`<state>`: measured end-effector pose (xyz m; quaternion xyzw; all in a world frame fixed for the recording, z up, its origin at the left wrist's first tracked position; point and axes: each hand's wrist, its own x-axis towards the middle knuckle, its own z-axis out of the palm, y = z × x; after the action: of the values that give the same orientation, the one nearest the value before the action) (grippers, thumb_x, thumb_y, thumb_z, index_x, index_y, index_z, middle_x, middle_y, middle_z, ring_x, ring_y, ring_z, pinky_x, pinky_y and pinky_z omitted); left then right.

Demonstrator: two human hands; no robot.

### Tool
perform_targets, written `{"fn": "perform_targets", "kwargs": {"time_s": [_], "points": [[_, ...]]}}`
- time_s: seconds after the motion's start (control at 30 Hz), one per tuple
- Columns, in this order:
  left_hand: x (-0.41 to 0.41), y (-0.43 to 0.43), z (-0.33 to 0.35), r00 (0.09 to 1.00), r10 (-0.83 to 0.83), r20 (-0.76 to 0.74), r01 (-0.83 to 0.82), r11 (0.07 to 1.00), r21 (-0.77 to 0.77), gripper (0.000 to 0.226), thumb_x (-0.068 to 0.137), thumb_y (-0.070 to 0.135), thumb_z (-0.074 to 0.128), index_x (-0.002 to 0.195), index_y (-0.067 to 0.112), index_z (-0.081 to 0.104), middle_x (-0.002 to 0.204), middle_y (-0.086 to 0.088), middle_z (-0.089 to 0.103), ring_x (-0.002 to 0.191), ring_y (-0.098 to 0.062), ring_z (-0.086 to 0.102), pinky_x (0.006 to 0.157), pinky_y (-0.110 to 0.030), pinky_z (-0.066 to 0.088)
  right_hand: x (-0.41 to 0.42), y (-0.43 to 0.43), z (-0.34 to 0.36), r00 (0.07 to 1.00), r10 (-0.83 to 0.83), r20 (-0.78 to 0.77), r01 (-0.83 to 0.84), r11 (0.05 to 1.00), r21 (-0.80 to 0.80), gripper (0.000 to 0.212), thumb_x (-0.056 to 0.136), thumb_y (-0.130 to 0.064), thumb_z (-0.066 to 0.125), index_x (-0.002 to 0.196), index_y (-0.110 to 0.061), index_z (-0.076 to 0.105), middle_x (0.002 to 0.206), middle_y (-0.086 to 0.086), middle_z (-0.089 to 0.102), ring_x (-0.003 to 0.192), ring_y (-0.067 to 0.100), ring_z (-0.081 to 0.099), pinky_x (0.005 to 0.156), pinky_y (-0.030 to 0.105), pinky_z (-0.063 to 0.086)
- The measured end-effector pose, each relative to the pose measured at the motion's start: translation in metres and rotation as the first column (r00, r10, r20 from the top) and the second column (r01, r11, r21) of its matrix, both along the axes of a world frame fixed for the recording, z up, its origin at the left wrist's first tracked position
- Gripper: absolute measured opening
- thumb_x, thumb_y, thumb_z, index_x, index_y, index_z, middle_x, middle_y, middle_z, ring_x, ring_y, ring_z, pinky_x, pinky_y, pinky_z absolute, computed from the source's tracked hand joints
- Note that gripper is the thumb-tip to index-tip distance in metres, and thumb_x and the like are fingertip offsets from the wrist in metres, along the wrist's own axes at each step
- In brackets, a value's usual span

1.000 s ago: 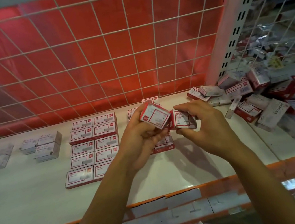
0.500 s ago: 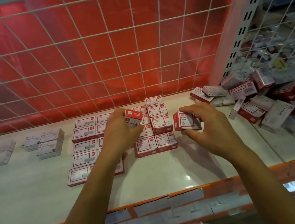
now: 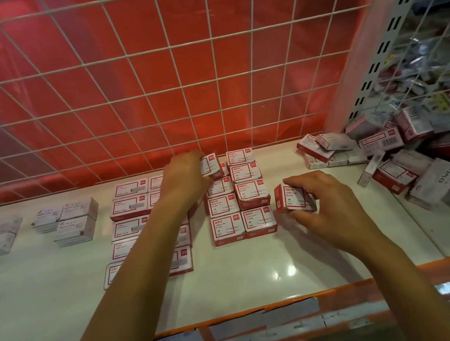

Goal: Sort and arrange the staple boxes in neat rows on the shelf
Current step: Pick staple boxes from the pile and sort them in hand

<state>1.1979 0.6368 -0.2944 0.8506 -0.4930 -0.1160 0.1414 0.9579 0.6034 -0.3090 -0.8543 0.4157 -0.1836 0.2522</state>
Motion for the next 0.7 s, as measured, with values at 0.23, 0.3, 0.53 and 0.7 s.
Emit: {"fn": "perform_targets", "kwargs": {"time_s": [0.23, 0.3, 0.53, 0.7], "points": [[0.009, -0.015, 0.002, 0.996, -0.088, -0.003, 0.088, 0.996, 0.034, 0.042, 0.083, 0.024, 0.071, 0.123, 0.025, 0.059, 0.121, 0.003, 0.065, 0.107, -0.019, 0.06, 0.088, -0.029, 0.043, 0.001, -0.005, -0.004, 0.999, -0.037, -0.034, 0.038, 0.998, 0.045, 0.054, 0.079, -0.031, 0.074, 0.129, -0.025, 0.054, 0.128, -0.003, 0.055, 0.108, 0.006, 0.047, 0.092, 0.02, 0.035], [0.012, -0.017, 0.001, 0.994, -0.104, -0.024, 0.105, 0.993, 0.056, 0.043, 0.083, 0.024, 0.071, 0.124, 0.026, 0.059, 0.123, 0.004, 0.064, 0.108, -0.019, 0.06, 0.091, -0.031, 0.044, 0.002, -0.007, -0.004, 0.998, -0.04, -0.041, 0.042, 0.998, 0.053, 0.055, 0.079, -0.031, 0.074, 0.13, -0.025, 0.053, 0.128, -0.003, 0.055, 0.113, 0.009, 0.048, 0.093, 0.02, 0.035], [0.02, -0.022, -0.002, 0.99, -0.107, -0.097, 0.119, 0.985, 0.128, 0.045, 0.08, 0.017, 0.073, 0.123, 0.022, 0.058, 0.12, 0.0, 0.064, 0.108, -0.02, 0.059, 0.092, -0.034, 0.048, 0.005, -0.011, -0.008, 0.996, -0.05, -0.073, 0.054, 0.997, 0.063, 0.057, 0.078, -0.03, 0.074, 0.131, -0.024, 0.053, 0.13, -0.002, 0.055, 0.115, 0.013, 0.05, 0.093, 0.018, 0.032], [0.022, -0.022, 0.0, 0.985, -0.136, -0.108, 0.15, 0.979, 0.139, 0.046, 0.082, 0.017, 0.071, 0.124, 0.021, 0.055, 0.123, 0.0, 0.062, 0.109, -0.021, 0.058, 0.089, -0.03, 0.044, 0.009, -0.014, -0.008, 0.995, -0.047, -0.083, 0.051, 0.997, 0.052, 0.056, 0.078, -0.028, 0.075, 0.13, -0.023, 0.053, 0.13, -0.002, 0.055, 0.116, 0.013, 0.05, 0.092, 0.018, 0.029]]}}
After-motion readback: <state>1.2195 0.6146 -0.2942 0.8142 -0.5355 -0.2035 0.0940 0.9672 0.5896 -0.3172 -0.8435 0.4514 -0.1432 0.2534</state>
